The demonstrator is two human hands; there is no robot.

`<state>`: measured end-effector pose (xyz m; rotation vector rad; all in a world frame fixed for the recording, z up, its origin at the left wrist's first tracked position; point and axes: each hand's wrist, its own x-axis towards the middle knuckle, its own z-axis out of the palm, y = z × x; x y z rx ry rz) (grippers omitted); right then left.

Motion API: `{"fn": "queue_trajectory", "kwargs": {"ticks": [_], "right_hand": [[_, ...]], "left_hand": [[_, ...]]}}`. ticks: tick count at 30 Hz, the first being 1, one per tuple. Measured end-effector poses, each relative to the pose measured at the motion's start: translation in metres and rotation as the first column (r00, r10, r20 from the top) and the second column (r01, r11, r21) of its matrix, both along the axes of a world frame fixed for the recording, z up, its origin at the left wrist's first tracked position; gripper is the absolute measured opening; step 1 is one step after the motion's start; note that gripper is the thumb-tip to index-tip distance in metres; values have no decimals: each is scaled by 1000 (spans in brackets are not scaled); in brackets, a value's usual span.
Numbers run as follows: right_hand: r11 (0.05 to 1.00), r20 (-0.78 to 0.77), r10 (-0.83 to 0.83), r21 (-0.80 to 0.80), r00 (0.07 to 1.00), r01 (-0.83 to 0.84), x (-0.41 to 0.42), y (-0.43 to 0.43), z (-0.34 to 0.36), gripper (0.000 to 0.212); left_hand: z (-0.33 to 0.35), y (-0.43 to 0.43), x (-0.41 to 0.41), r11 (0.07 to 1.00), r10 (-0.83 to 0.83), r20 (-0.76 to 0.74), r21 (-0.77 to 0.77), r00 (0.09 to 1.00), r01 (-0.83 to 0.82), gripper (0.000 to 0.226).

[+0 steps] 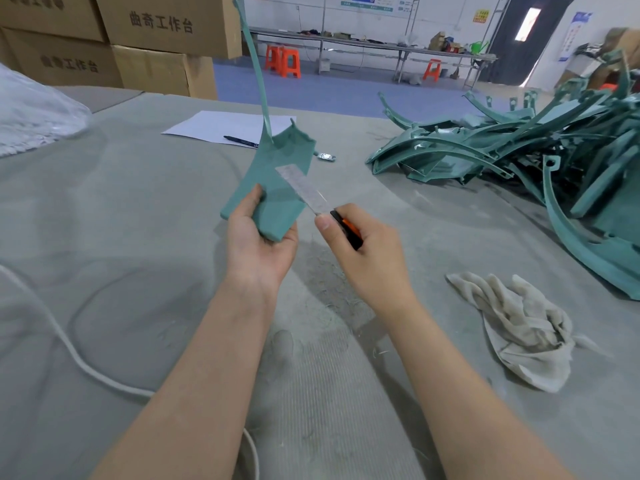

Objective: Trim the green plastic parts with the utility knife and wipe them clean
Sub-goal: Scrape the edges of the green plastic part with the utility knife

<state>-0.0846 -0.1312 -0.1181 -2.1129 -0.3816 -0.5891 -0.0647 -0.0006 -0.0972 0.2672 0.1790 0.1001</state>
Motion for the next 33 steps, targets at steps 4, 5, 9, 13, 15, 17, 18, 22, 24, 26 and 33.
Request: {"fn": "queue_trajectory", "kwargs": {"ticks": [4, 5, 9, 13, 15, 17, 18, 22, 24, 26, 33], "right_hand": [[999, -21, 47, 18, 999, -46, 0, -1, 1, 23], [997, -34, 66, 30, 997, -65, 0, -1, 1, 23], [984, -74, 116, 146, 990, -105, 0, -5, 7, 27], [961, -80, 112, 263, 991, -87, 2, -10, 12, 29], [973, -74, 106, 213, 992, -88, 2, -9, 9, 31], [991, -57, 68, 118, 996, -60, 2, -7, 5, 27], [997, -48, 36, 71, 998, -33, 2, -6, 4, 25], [1000, -31, -23, 19, 999, 24, 3, -4, 2, 27], [1000, -24, -7, 21, 1000, 8, 3, -3, 1, 26], [1000, -17, 9, 10, 1000, -9, 3, -3, 1, 26], [993, -79, 99, 66, 992, -94, 1, -5, 4, 24]], "left_hand": [[0, 1, 0, 1000, -3, 11, -8, 1000, 3, 8], [-1, 1, 0, 1000, -3, 14, -3, 1000, 3, 8], [-1, 1, -1, 999, -42, 36, 24, 998, 42, 12], [-3, 2, 1, 999, -34, 10, -10, 999, 35, 34], [-3, 3, 1, 999, -36, 6, -28, 999, 36, 31], [-3, 2, 1, 998, -38, 8, -40, 999, 39, 24], [-3, 1, 1, 998, -36, 7, -42, 999, 36, 21], [-2, -2, 1, 998, -35, 9, -47, 999, 36, 17], [-2, -2, 1, 998, -35, 8, -53, 999, 35, 18], [-2, -2, 1, 997, -29, 6, -66, 1000, 29, 19], [-2, -1, 1, 997, -34, 32, -64, 999, 36, 19]]}}
